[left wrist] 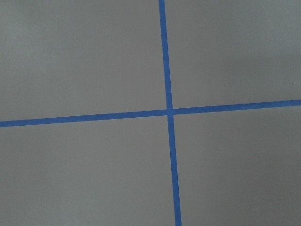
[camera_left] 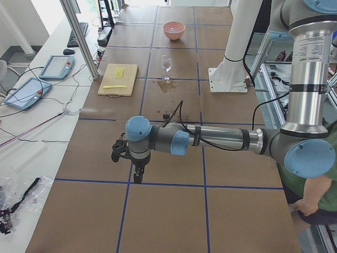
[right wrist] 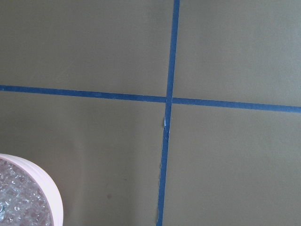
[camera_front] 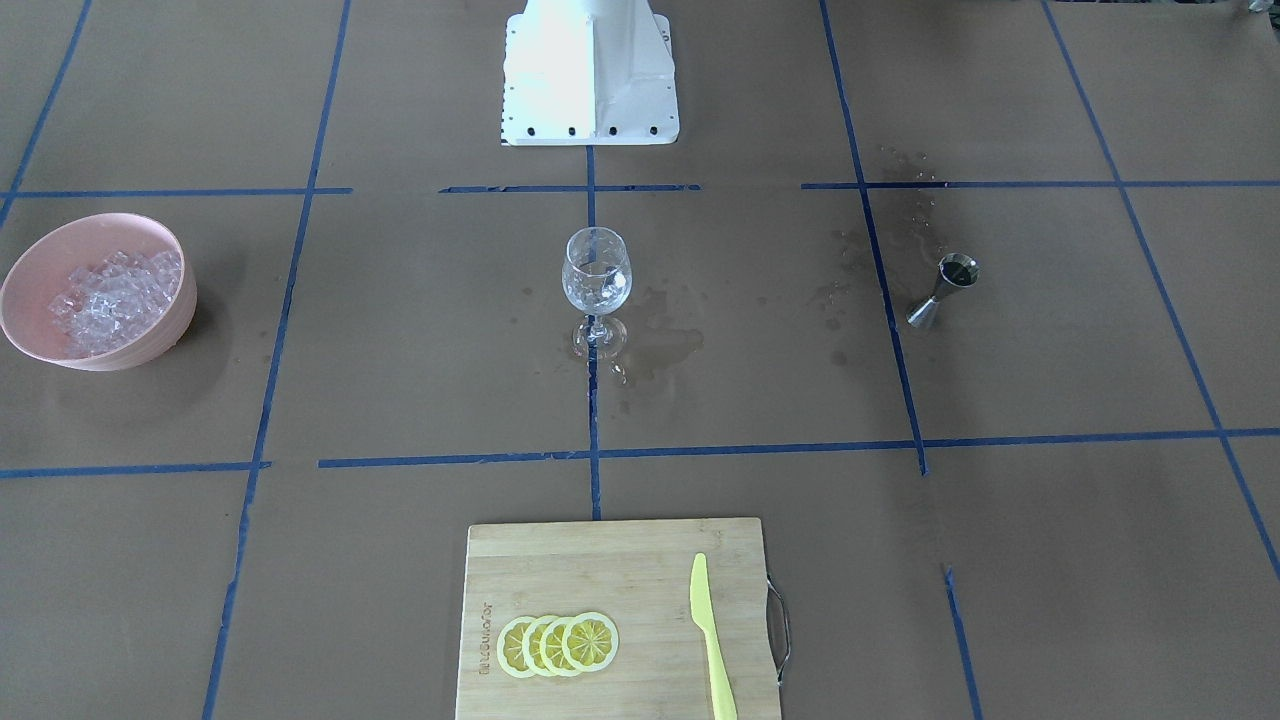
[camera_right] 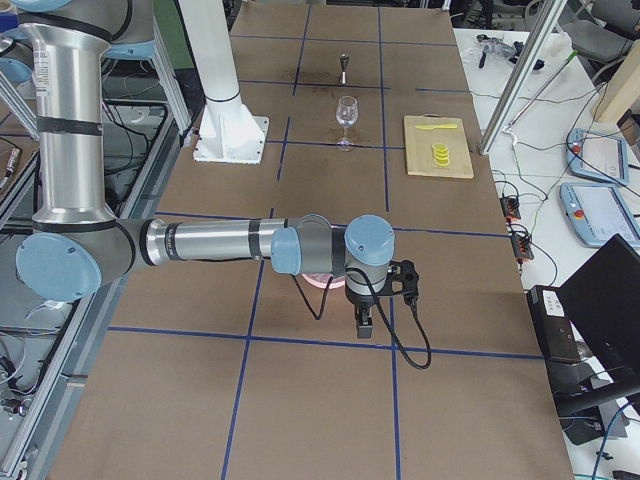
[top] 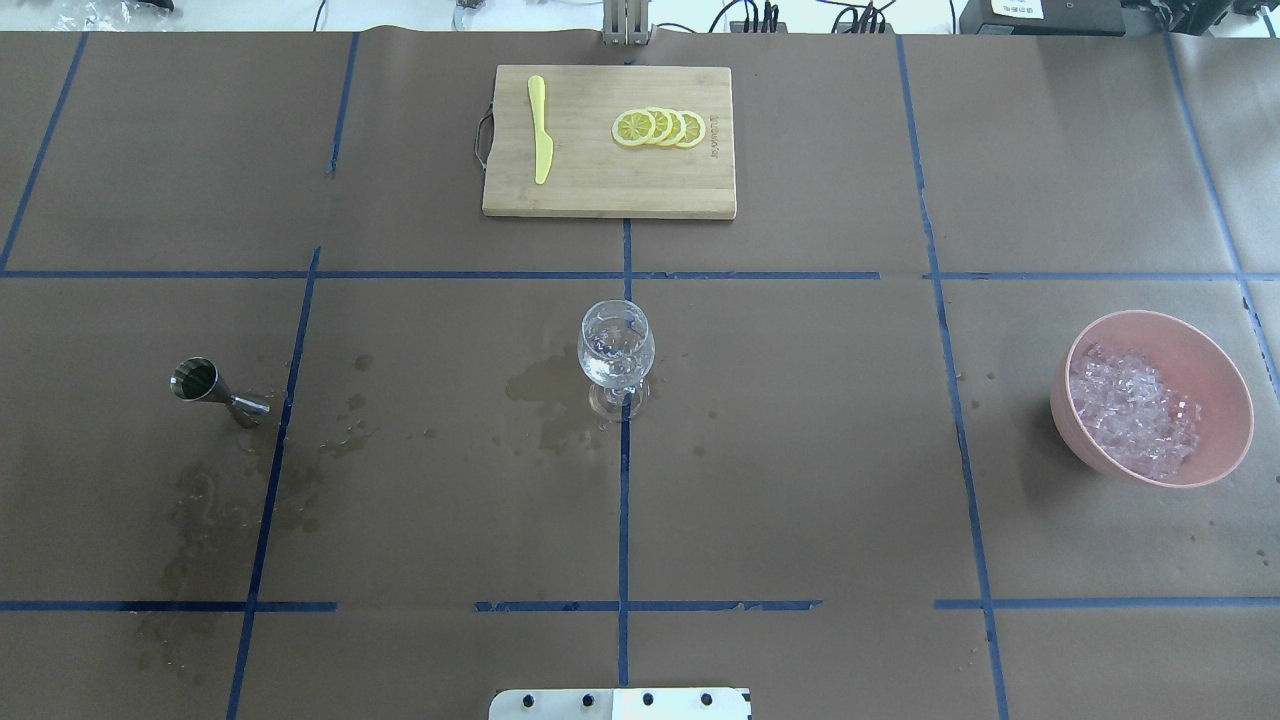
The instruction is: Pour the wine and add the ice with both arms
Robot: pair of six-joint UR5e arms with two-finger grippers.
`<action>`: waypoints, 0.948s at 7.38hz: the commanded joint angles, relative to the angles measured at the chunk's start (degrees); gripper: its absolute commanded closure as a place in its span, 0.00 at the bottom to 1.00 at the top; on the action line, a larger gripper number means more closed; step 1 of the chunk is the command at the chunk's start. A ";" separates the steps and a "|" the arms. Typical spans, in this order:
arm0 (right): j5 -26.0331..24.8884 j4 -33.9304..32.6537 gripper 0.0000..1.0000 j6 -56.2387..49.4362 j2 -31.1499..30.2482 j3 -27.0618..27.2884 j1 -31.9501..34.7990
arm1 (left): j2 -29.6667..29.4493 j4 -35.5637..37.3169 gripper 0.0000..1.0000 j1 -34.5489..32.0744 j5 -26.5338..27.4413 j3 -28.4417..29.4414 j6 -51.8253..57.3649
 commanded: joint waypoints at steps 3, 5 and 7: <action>0.04 0.07 0.00 0.23 0.18 0.11 -0.04 | -0.53 -0.02 0.00 0.00 0.18 -6.35 -0.07; -0.39 -0.10 0.00 0.32 2.19 0.73 -0.65 | -0.36 0.33 0.00 0.00 0.35 -16.71 -2.52; -0.13 0.16 0.00 0.85 2.21 0.20 -1.62 | -0.27 0.07 0.00 3.14 0.26 -24.63 -12.14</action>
